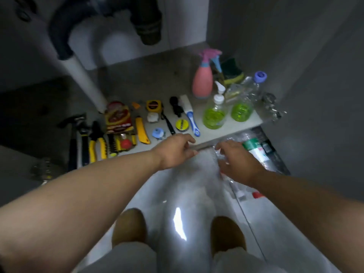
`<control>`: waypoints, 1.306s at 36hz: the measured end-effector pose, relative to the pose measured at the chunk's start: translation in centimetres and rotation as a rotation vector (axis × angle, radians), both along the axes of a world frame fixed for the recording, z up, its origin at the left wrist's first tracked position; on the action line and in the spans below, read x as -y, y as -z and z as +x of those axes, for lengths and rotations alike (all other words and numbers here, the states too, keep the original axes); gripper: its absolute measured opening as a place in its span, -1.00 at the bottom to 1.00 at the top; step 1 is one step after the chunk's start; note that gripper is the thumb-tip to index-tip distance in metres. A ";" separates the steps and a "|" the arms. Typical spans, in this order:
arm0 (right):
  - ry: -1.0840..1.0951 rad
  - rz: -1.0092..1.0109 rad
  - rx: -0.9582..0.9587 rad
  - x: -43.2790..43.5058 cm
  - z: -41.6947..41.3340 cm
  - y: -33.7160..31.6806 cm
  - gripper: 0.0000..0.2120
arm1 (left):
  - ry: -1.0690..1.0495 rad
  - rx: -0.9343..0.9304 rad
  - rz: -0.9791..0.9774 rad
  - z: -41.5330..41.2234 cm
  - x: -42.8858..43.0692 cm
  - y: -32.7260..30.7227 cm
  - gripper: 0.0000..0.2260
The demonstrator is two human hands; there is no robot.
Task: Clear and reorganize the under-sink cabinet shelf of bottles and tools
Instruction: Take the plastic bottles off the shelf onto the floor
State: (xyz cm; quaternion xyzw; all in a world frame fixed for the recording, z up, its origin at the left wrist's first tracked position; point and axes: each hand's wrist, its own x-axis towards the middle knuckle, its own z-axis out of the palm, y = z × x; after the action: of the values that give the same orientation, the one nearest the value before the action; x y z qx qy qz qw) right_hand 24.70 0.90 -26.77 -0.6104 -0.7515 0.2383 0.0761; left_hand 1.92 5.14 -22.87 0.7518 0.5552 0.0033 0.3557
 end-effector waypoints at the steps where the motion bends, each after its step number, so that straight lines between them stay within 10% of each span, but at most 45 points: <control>1: -0.051 -0.047 0.027 -0.8 -1.0 -0.5 -0.62 | 0.010 -0.028 0.044 -1.7 -0.5 -0.7 -0.65; 8: -0.266 -0.115 0.056 -6.3 -9.0 -2.6 -0.69 | -0.366 -0.168 0.418 -13.2 -4.3 -0.5 -0.75; 12: -0.210 -0.142 -0.079 -8.4 -13.5 -2.6 -0.79 | -0.804 -0.165 0.290 -16.5 -6.5 1.2 -0.40; 28: 0.377 -0.502 -0.828 -10.9 -23.6 -3.0 -0.64 | -0.928 0.799 -0.109 -18.3 -4.0 1.7 -0.85; 34: 0.505 -0.352 -0.929 -10.2 -22.4 -2.6 -0.92 | -1.094 0.748 -0.079 -17.2 -3.9 3.0 -0.74; 39: 0.595 -0.216 -0.940 -10.1 -19.6 -2.2 -0.86 | -1.024 0.159 0.098 -17.8 -6.2 3.8 -0.51; 47: 0.525 -0.272 -0.893 -10.9 -16.3 -1.8 -0.85 | -0.962 0.089 -0.046 -16.7 -8.7 3.6 -0.11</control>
State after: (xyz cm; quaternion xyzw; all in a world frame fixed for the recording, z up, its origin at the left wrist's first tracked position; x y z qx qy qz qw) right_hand 8.40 11.78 -24.97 -0.6214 -0.4305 0.5431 0.3656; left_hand -14.79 13.85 -26.47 0.4006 0.8242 0.1873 0.3536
